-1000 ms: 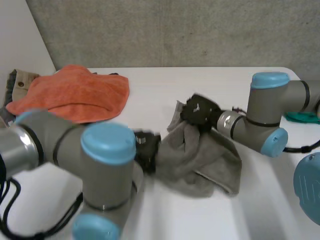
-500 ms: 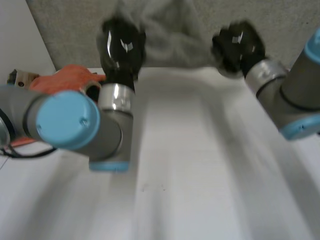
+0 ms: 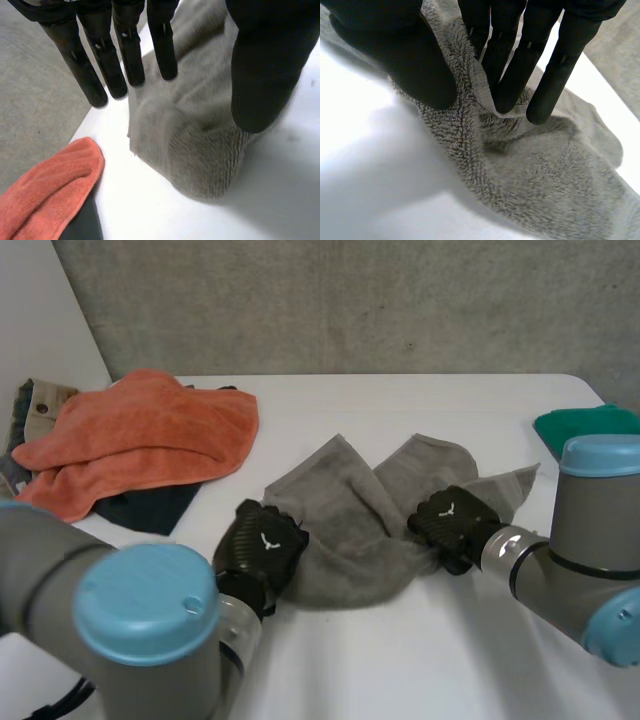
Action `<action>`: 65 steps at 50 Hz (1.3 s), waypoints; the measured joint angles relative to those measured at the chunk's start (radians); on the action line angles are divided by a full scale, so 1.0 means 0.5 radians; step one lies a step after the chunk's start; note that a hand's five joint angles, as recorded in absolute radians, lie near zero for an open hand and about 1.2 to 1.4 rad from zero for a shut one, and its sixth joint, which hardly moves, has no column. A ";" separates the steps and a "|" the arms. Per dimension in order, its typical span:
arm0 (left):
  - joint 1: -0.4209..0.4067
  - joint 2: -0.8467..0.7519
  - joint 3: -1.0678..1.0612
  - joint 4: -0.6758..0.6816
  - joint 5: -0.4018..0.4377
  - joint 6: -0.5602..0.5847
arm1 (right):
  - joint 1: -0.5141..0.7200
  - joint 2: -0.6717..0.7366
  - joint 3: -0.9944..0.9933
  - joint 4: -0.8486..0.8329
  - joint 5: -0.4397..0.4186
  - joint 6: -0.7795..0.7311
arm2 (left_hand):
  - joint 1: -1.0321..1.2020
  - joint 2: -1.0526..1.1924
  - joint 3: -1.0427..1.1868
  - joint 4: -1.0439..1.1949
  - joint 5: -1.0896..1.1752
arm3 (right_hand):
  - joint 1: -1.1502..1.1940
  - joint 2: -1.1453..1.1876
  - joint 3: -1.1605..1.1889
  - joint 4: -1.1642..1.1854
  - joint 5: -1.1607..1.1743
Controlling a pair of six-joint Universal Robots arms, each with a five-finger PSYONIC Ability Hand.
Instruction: Fold the laundry.
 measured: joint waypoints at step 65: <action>0.391 0.038 0.404 0.140 0.636 -0.162 | -0.119 -0.627 0.131 0.001 -0.277 0.504 | 1.095 1.167 1.153 1.177 1.072 | -1.649 -1.923 -1.958 -1.976 -1.826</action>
